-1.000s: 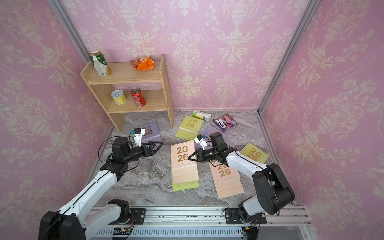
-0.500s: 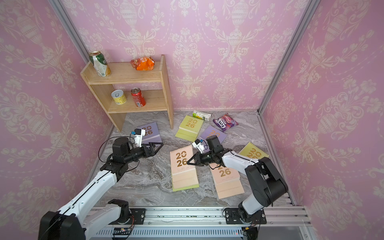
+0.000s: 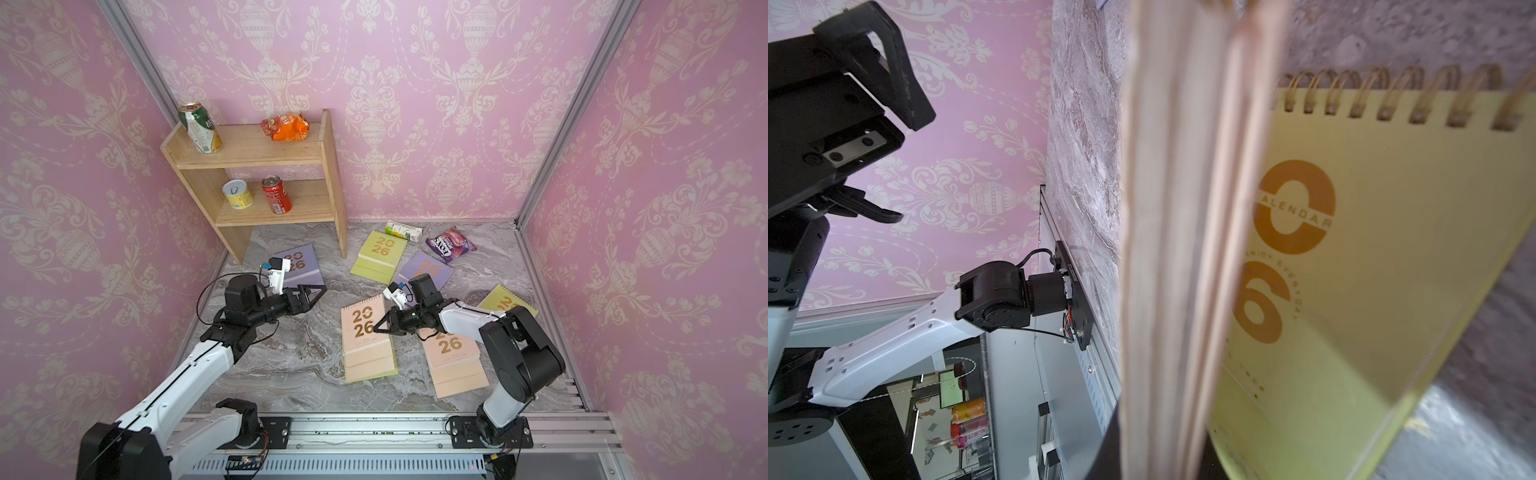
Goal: Stack the calendars
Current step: Place the calendar at the calendar.
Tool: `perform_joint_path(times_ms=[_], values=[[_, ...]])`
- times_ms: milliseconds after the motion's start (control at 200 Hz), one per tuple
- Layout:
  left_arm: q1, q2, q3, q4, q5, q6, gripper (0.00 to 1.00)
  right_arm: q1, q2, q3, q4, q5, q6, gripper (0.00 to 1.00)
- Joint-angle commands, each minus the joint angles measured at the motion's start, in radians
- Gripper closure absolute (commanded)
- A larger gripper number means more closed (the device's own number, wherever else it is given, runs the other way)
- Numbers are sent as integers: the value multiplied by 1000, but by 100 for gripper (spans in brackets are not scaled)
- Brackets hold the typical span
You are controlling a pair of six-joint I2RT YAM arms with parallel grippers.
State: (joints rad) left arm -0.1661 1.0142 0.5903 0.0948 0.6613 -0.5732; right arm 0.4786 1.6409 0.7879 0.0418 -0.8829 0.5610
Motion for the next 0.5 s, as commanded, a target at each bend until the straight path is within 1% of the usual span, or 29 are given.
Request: perform_joint_path(times_ms=[0,185,495], values=[[-4,-22,-1,-19,-13,21,1,2,7,5,30,3,-7,100],[-4,-25,-3,-25,-17,25,1,3,1,-1,-1,31,-21,100],[-5,-26,-3,-26,-15,23,1,-1,10,5,-31,71,-24,85]])
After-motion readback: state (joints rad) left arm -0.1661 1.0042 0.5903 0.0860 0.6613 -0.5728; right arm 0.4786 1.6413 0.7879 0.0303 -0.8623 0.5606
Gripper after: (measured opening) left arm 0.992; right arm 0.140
